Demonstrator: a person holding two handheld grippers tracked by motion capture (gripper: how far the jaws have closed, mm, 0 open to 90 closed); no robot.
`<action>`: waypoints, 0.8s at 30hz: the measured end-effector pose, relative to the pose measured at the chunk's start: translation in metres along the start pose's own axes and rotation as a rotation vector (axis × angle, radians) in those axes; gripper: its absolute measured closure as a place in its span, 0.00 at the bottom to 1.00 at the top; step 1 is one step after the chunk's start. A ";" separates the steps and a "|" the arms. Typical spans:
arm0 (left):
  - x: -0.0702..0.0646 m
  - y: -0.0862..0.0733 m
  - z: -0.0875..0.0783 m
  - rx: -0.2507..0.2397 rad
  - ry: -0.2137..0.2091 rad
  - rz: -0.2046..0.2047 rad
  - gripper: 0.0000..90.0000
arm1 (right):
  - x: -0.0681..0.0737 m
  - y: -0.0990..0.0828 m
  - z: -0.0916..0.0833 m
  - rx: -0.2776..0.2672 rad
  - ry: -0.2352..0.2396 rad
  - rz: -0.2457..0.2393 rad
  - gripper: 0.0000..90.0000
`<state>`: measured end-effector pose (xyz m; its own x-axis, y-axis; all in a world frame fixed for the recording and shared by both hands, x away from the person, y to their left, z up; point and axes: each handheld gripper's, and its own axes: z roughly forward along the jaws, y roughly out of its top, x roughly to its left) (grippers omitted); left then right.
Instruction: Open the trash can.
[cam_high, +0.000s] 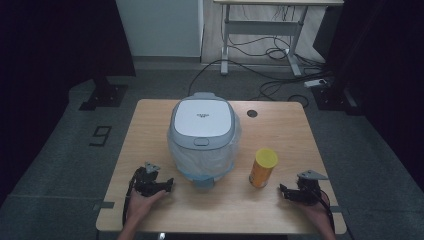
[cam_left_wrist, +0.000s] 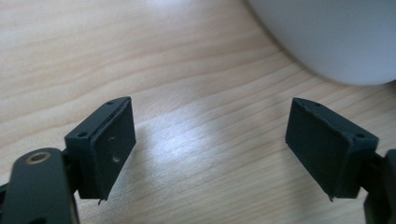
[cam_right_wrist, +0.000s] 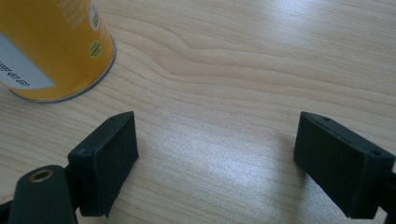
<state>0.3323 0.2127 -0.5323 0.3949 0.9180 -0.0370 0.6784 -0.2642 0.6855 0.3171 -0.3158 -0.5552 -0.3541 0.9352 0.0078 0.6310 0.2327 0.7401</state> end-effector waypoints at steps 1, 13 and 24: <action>-0.001 0.001 -0.003 -0.009 -0.008 0.003 0.18 | 0.000 0.000 0.000 0.000 0.000 0.000 0.15; -0.007 0.006 -0.032 -0.131 -0.024 0.028 0.29 | -0.001 0.000 0.000 0.000 -0.001 0.000 0.15; -0.007 0.014 -0.050 -0.182 -0.083 0.028 0.55 | -0.001 0.000 0.000 0.000 0.000 0.000 0.15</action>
<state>0.3073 0.2171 -0.4859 0.4668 0.8816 -0.0704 0.5458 -0.2246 0.8072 0.3173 -0.3167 -0.5552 -0.3538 0.9353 0.0080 0.6310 0.2324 0.7402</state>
